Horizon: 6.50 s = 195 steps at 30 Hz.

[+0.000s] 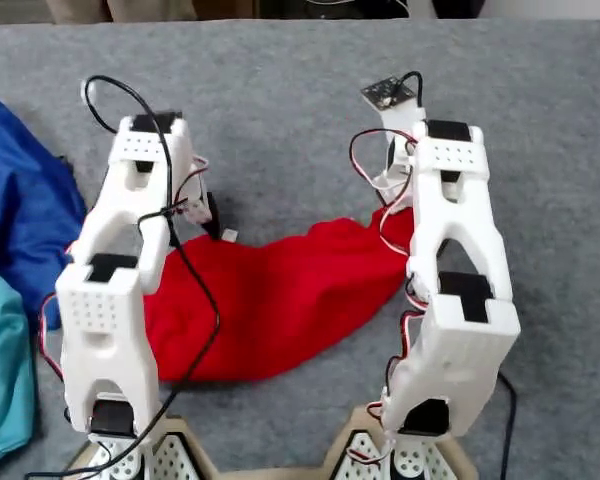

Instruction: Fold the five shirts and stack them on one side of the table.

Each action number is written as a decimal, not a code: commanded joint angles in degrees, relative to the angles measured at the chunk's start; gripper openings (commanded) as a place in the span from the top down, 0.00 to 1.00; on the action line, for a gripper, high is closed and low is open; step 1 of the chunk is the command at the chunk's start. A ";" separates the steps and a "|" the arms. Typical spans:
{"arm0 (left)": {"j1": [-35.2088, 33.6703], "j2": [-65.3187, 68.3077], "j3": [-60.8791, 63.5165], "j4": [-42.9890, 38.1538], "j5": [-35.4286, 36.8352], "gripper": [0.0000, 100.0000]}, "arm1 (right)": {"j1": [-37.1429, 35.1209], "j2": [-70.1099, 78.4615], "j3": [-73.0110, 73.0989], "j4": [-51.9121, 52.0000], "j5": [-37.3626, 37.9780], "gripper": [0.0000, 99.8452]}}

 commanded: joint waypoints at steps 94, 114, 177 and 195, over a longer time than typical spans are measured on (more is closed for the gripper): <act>-8.44 -59.12 17.05 -32.26 -5.89 0.98 | 2.59 -13.23 -71.25 10.99 -0.18 1.00; -11.43 -38.20 21.54 -22.95 -5.89 0.98 | -25.01 22.55 -65.10 11.16 -0.18 0.91; -12.57 -38.64 29.80 -16.62 0.97 0.98 | -33.10 52.53 -81.19 -12.22 -22.77 0.80; -12.57 -38.73 29.89 -16.35 1.05 0.98 | -37.58 58.33 -80.84 -15.47 -22.51 0.85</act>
